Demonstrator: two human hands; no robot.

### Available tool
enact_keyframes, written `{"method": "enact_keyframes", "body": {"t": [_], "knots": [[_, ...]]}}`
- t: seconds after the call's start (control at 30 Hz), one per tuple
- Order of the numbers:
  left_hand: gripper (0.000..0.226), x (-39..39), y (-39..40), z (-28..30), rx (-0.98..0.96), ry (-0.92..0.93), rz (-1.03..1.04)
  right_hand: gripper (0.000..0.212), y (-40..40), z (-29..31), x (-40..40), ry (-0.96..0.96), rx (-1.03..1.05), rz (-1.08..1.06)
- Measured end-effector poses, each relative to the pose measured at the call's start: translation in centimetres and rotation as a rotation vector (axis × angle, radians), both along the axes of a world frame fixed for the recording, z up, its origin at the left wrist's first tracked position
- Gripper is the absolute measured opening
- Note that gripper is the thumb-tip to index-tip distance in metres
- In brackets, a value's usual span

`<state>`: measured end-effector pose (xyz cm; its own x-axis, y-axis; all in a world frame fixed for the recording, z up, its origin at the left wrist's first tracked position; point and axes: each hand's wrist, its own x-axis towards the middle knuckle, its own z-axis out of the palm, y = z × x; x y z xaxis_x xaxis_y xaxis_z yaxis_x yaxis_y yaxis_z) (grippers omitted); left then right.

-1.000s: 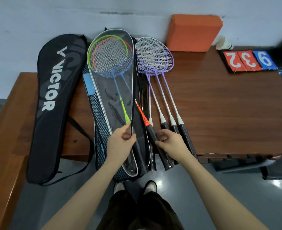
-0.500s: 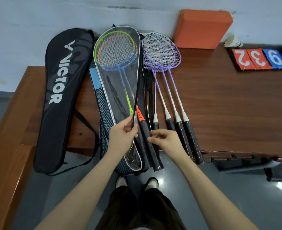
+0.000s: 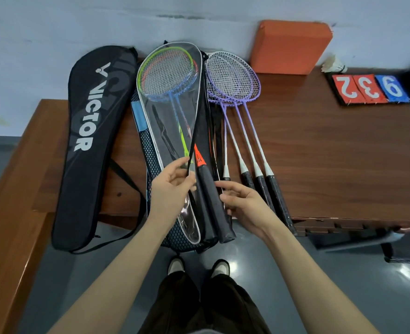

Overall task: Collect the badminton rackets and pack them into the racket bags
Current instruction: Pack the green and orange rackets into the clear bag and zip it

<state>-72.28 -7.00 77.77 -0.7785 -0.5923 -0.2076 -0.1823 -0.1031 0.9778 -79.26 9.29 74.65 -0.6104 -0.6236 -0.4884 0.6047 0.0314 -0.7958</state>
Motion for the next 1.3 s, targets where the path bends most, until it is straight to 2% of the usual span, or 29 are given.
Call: {"method": "enact_keyframes", "body": {"t": [0.17, 0.27, 0.3, 0.43, 0.47, 0.53, 0.67, 0.8, 0.97, 1.2, 1.3], "knots": [[0.019, 0.3, -0.4, 1.3, -0.277, 0.026, -0.078, 0.021, -1.6, 1.2, 0.0, 0.041, 0.018, -0.099], [0.017, 0.9, -0.5, 2.0, -0.448, 0.001, -0.215, 0.019, -2.0, 1.6, -0.2, 0.055, 0.01, -0.145], [0.025, 1.4, -0.4, 2.3, -0.482, -0.032, -0.296, 0.018, -2.0, 1.7, -0.3, 0.058, 0.011, -0.155], [0.087, 3.4, 0.8, 2.8, -0.651, -0.162, -0.572, 0.019, -1.9, 2.5, -0.4, 0.074, 0.011, -0.165], [0.098, 3.7, 1.3, 2.8, -0.709, -0.188, -0.594, 0.018, -1.9, 2.6, -0.4, 0.078, 0.011, -0.163], [0.104, 3.7, 2.0, 2.8, -0.807, -0.191, -0.584, 0.017, -2.0, 2.8, -0.3, 0.078, 0.013, -0.17], [0.09, 3.8, 2.5, 2.6, -0.84, -0.093, -0.513, 0.017, -1.8, 2.9, -0.4, 0.089, -0.006, -0.182], [0.084, 4.4, 2.2, 2.6, -0.815, -0.052, -0.448, 0.021, -1.6, 3.0, -0.3, 0.178, -0.011, -0.093], [0.067, 4.6, 1.8, 2.0, -0.894, -0.002, -0.36, 0.019, -1.6, 3.0, 0.5, 0.192, -0.018, -0.034], [0.052, 4.8, 1.8, 1.9, -0.835, 0.017, -0.398, 0.023, -1.6, 3.7, -0.2, 0.307, -0.008, -0.068], [0.05, 5.0, 1.6, 1.7, -0.878, 0.012, -0.414, 0.022, -1.6, 4.0, -0.7, 0.327, -0.018, -0.059]]}}
